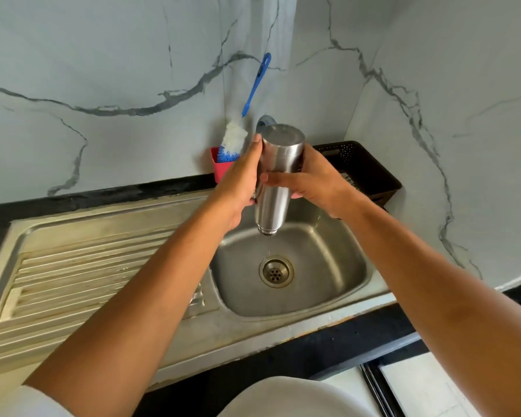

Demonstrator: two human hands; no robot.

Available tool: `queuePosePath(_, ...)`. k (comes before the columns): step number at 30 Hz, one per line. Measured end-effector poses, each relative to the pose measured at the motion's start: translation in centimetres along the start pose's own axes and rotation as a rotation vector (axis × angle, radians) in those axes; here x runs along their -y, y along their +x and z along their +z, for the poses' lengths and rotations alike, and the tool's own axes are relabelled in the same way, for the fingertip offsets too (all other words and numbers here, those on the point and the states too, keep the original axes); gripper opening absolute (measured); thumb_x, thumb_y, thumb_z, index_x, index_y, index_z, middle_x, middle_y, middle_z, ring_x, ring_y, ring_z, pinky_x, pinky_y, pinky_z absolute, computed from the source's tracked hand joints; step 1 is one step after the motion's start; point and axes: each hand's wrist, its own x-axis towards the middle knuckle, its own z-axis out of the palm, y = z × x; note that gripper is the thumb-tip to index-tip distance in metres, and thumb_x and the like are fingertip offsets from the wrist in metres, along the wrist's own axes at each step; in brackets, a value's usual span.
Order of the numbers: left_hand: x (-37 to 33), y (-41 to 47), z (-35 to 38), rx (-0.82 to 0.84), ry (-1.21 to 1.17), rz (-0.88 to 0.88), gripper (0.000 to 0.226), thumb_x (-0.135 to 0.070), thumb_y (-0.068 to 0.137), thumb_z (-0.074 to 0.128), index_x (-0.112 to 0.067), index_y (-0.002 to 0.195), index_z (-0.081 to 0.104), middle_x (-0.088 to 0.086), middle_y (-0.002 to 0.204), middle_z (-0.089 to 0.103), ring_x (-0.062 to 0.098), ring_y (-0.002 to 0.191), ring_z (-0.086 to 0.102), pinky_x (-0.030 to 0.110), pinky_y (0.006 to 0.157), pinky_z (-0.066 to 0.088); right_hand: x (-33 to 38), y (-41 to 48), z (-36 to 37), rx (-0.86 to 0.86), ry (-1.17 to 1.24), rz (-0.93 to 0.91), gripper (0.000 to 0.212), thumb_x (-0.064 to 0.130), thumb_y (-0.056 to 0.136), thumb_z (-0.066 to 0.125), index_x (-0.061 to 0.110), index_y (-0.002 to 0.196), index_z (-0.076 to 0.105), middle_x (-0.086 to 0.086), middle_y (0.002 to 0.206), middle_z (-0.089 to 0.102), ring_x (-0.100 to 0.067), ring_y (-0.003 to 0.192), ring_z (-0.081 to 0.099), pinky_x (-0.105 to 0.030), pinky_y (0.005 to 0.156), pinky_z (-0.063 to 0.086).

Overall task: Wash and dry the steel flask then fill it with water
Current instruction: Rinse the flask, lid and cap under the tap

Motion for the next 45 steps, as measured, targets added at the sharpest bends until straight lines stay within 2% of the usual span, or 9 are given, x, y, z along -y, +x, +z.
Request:
queuePosePath(5, -4.3, -0.7, -1.1, -0.053, 0.057, 0.269, 0.049, -0.062, 0.108, 0.024, -0.041, 0.109, 0.068, -0.024, 0.093, 0.072, -0.007, 0.087, 0.07, 0.017, 0.068, 0.052, 6.8, -1.5, -0.7, -0.154, -0.174, -0.174, 0.076, 0.041, 0.076, 0.091, 0.021, 0.137, 0.05, 0.014, 0.112, 0.069, 0.001, 0.099, 0.068, -0.036, 0.093, 0.06)
queuePosePath(8, -3.2, 0.1, 0.4, -0.181, -0.014, 0.322, 0.066, -0.077, 0.1, 0.016, -0.044, 0.129, 0.065, -0.031, 0.126, 0.065, -0.002, 0.132, 0.057, -0.003, 0.102, 0.034, 7.7, -3.4, 1.5, -0.282, -0.109, -0.268, 0.081, 0.047, 0.089, 0.076, 0.003, 0.148, 0.041, -0.012, 0.131, 0.068, -0.016, 0.116, 0.066, -0.046, 0.102, 0.049)
queuePosePath(9, -1.3, 0.4, 0.9, -0.228, -0.05, 0.327, 0.072, -0.079, 0.099, 0.015, -0.042, 0.137, 0.062, -0.03, 0.136, 0.059, 0.006, 0.144, 0.048, -0.002, 0.111, 0.022, 6.9, -4.0, 2.8, -0.31, -0.1, -0.263, 0.082, 0.048, 0.093, 0.07, -0.001, 0.15, 0.037, -0.02, 0.136, 0.064, -0.025, 0.121, 0.064, -0.05, 0.104, 0.046)
queuePosePath(11, 3.2, 0.4, 0.9, -0.309, -0.073, 0.297, 0.056, -0.06, 0.109, 0.026, -0.031, 0.135, 0.065, -0.016, 0.135, 0.065, 0.001, 0.132, 0.057, 0.007, 0.105, 0.039, 2.1, -3.8, 4.9, -0.323, -0.186, -0.226, 0.08, 0.056, 0.084, 0.075, 0.008, 0.141, 0.045, -0.012, 0.124, 0.071, -0.028, 0.11, 0.071, -0.052, 0.089, 0.056)
queuePosePath(16, 12.1, -2.3, -0.1, -0.127, -0.161, -0.203, 0.046, -0.06, 0.108, 0.03, -0.035, 0.108, 0.067, -0.006, 0.122, 0.072, 0.006, 0.106, 0.063, 0.031, 0.097, 0.044, -8.9, -3.4, 8.0, -0.006, -0.31, 0.203, 0.072, 0.054, 0.071, 0.091, 0.024, 0.126, 0.054, 0.009, 0.11, 0.072, -0.019, 0.101, 0.07, -0.035, 0.086, 0.056)
queuePosePath(25, 7.9, 0.6, -8.8, -0.251, -0.087, 0.032, 0.051, -0.059, 0.108, 0.029, -0.033, 0.129, 0.067, -0.011, 0.123, 0.074, -0.006, 0.106, 0.067, 0.014, 0.079, 0.05, -3.1, 3.9, 12.4, 0.009, -0.141, -0.106, 0.082, 0.045, 0.073, 0.092, 0.024, 0.14, 0.049, 0.012, 0.12, 0.07, -0.008, 0.106, 0.068, -0.028, 0.09, 0.056)
queuePosePath(29, 7.0, 0.6, -13.6, -0.31, -0.069, 0.053, 0.046, -0.057, 0.11, 0.027, -0.039, 0.115, 0.068, -0.021, 0.105, 0.076, -0.013, 0.096, 0.069, 0.01, 0.075, 0.05, -1.2, 7.1, 16.3, 0.075, -0.115, -0.16, 0.075, 0.041, 0.076, 0.092, 0.021, 0.134, 0.049, 0.015, 0.113, 0.067, -0.004, 0.1, 0.066, -0.014, 0.082, 0.051)
queuePosePath(38, 9.9, 1.4, -17.8, -0.388, -0.146, -0.062, 0.044, -0.059, 0.109, 0.026, -0.041, 0.109, 0.065, -0.019, 0.104, 0.072, -0.006, 0.103, 0.064, 0.023, 0.084, 0.047, -1.9, 9.8, 21.5, 0.227, -0.124, -0.114, 0.076, 0.04, 0.081, 0.087, 0.014, 0.14, 0.047, 0.006, 0.121, 0.062, -0.014, 0.11, 0.061, -0.023, 0.087, 0.048)
queuePosePath(45, 11.7, 1.6, -18.9, -0.396, -0.18, -0.076, 0.052, -0.06, 0.108, 0.032, -0.028, 0.139, 0.06, -0.002, 0.137, 0.066, 0.012, 0.13, 0.058, 0.046, 0.112, 0.043, -2.8, 10.6, 21.8, 0.292, -0.148, -0.096, 0.081, 0.037, 0.077, 0.091, 0.018, 0.142, 0.047, 0.003, 0.127, 0.065, -0.015, 0.111, 0.062, -0.033, 0.094, 0.053)
